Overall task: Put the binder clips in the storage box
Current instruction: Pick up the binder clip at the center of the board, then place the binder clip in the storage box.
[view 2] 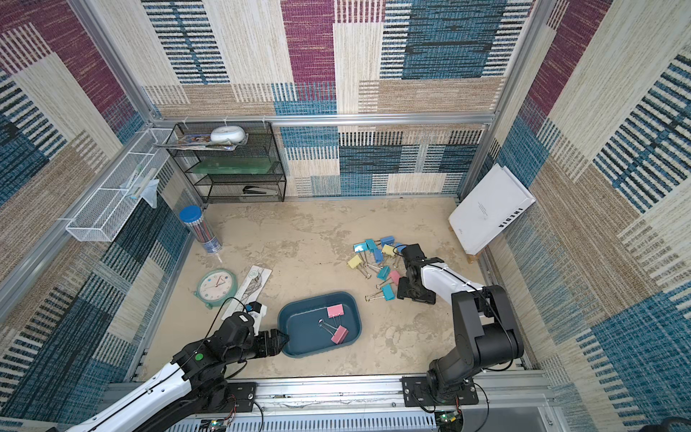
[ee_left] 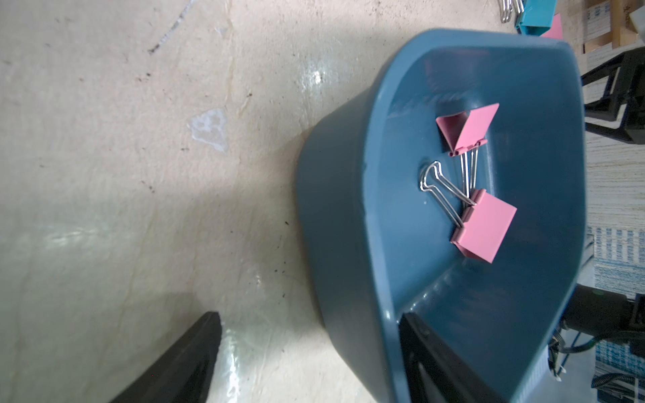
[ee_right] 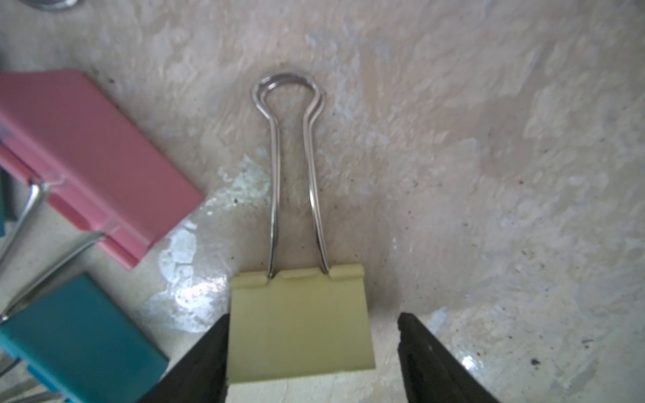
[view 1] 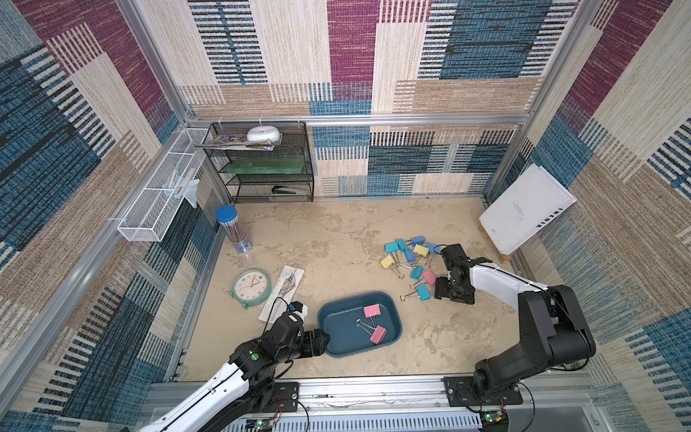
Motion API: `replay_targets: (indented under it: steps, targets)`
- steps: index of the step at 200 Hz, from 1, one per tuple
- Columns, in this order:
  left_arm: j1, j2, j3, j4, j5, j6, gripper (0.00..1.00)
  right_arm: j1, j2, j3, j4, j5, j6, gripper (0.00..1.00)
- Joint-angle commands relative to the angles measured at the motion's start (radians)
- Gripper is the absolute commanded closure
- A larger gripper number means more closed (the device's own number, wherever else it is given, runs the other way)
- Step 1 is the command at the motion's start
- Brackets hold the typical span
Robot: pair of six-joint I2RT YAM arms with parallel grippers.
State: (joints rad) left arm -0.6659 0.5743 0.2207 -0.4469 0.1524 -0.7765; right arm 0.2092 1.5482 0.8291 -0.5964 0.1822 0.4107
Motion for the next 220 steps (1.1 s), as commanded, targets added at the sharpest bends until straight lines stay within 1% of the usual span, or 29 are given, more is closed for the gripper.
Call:
replay_targets:
  steps: [1,15,29,39,60,87,101,111,125,144,165,182,201,220]
  targets:
    - [0.001,0.007,-0.006,-0.007,0.004,0.023,0.16,0.002,0.004,-0.007,-0.026,0.033,0.023,0.31]
    - [0.000,0.007,-0.006,-0.007,0.006,0.024,0.16,0.001,-0.010,-0.005,-0.015,0.032,0.022,0.37]
    - [0.000,0.004,-0.006,-0.006,0.006,0.025,0.16,0.001,-0.014,-0.001,-0.012,0.008,0.020,0.45]
    - [0.001,0.002,-0.004,-0.010,0.004,0.025,0.16,0.002,-0.014,-0.002,-0.007,0.003,0.023,0.53]
    - [0.000,-0.004,-0.006,-0.013,0.004,0.023,0.16,0.001,-0.034,0.001,-0.008,0.000,0.027,0.61]
    - [0.000,-0.006,-0.005,-0.013,0.005,0.024,0.16,0.002,-0.120,0.072,-0.068,0.017,0.027,0.64]
    - [0.001,-0.005,-0.004,-0.016,0.004,0.026,0.16,0.011,-0.168,0.124,-0.101,-0.021,0.022,0.65]
    - [0.001,-0.005,-0.003,-0.017,0.003,0.025,0.16,0.034,-0.195,0.149,-0.108,-0.074,0.022,0.66]
    - [0.001,-0.005,-0.003,-0.016,0.002,0.025,0.16,0.113,-0.215,0.175,-0.104,-0.150,0.043,0.67]
    - [0.000,-0.003,0.002,-0.018,0.001,0.026,0.16,0.307,-0.200,0.201,-0.086,-0.185,0.109,0.69]
    - [0.000,-0.001,0.005,-0.015,-0.003,0.027,0.16,0.547,-0.122,0.231,-0.036,-0.189,0.200,0.69]
    - [0.000,0.006,0.007,-0.012,-0.008,0.025,0.16,0.697,-0.039,0.281,-0.002,-0.180,0.230,0.69]
    - [0.000,0.017,0.007,-0.005,-0.008,0.022,0.16,0.789,0.056,0.332,-0.007,-0.177,0.189,0.67]
    - [0.000,0.034,0.006,0.001,-0.010,0.025,0.16,0.812,0.127,0.341,-0.023,-0.189,0.147,0.67]
